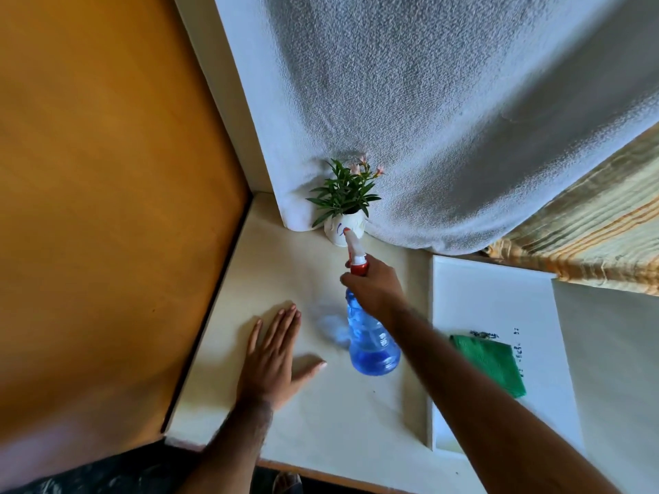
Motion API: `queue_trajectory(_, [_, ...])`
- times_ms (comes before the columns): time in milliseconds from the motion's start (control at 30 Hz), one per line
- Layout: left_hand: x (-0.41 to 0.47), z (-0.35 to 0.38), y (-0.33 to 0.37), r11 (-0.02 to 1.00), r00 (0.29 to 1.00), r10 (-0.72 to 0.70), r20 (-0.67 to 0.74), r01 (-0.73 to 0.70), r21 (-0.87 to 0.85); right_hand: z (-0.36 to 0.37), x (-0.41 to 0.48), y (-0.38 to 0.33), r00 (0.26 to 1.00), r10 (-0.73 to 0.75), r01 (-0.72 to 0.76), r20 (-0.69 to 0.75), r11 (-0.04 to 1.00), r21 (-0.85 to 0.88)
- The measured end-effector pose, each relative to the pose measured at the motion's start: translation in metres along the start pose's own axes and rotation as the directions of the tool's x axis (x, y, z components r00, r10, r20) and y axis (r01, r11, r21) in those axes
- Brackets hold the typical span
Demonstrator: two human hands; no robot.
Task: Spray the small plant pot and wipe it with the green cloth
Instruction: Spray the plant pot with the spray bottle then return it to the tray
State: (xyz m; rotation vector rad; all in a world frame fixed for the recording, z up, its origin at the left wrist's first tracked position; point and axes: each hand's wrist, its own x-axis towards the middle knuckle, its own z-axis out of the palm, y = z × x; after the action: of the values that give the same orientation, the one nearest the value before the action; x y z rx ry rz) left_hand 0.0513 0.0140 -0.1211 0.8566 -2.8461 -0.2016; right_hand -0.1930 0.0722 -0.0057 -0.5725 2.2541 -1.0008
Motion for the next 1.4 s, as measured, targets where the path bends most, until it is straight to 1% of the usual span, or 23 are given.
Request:
queue_trajectory(67, [0.0,0.001,-0.001,1.0,1.0,-0.004,0.013,0.004,-0.001,0.003,0.001,-0.008,0.999,0.012,-0.013,-0.032,1.0,-0.013])
queue_trajectory(167, [0.0,0.002,-0.001,1.0,1.0,-0.005,0.023,0.005,-0.005,0.005,0.002,-0.015,0.996,0.044,-0.051,-0.074,0.993,-0.103])
queue_trajectory(267, [0.001,0.003,-0.002,1.0,1.0,-0.013,0.026,0.013,-0.006,0.005,0.006,-0.019,0.993,0.083,-0.095,-0.085,0.986,-0.138])
queue_trajectory(600, [0.001,0.004,-0.004,1.0,1.0,-0.004,0.001,0.004,-0.011,0.004,0.003,-0.02,0.984,0.165,-0.171,-0.062,0.979,-0.107])
queue_trajectory(867, [0.001,0.001,-0.003,1.0,0.999,-0.013,0.036,0.013,-0.009,0.004,0.002,-0.017,0.991,0.136,-0.136,-0.012,0.987,-0.086])
queue_trajectory(967, [0.002,0.001,-0.002,1.0,0.999,-0.015,0.047,0.016,-0.011,0.004,-0.002,-0.016,0.993,0.116,-0.117,-0.016,0.991,-0.068])
queue_trajectory(1033, [0.002,0.0,-0.002,1.0,0.999,-0.015,0.036,0.016,-0.014,0.001,-0.007,-0.014,0.994,0.086,-0.089,-0.065,0.995,-0.042])
queue_trajectory(1133, [0.0,0.0,-0.004,1.0,1.0,-0.009,0.017,0.009,-0.02,-0.018,-0.017,-0.01,0.973,0.014,0.005,-0.229,0.997,0.081])
queue_trajectory(1200, [0.001,0.001,-0.004,1.0,1.0,-0.002,0.006,0.003,-0.022,-0.042,-0.023,-0.007,0.934,-0.036,0.095,-0.356,0.984,0.149])
queue_trajectory(1267, [0.0,0.002,-0.004,1.0,1.0,0.003,0.002,-0.003,-0.031,-0.071,-0.028,-0.002,0.885,-0.052,0.178,-0.463,0.956,0.234])
queue_trajectory(1333, [0.001,0.002,-0.003,0.999,1.0,0.005,0.009,-0.004,-0.032,-0.101,-0.03,0.006,0.837,-0.038,0.251,-0.545,0.913,0.321])
queue_trajectory(1400, [0.001,0.001,-0.003,1.0,0.999,0.0,0.032,0.001,-0.03,-0.126,-0.028,0.015,0.797,-0.041,0.317,-0.603,0.877,0.36])
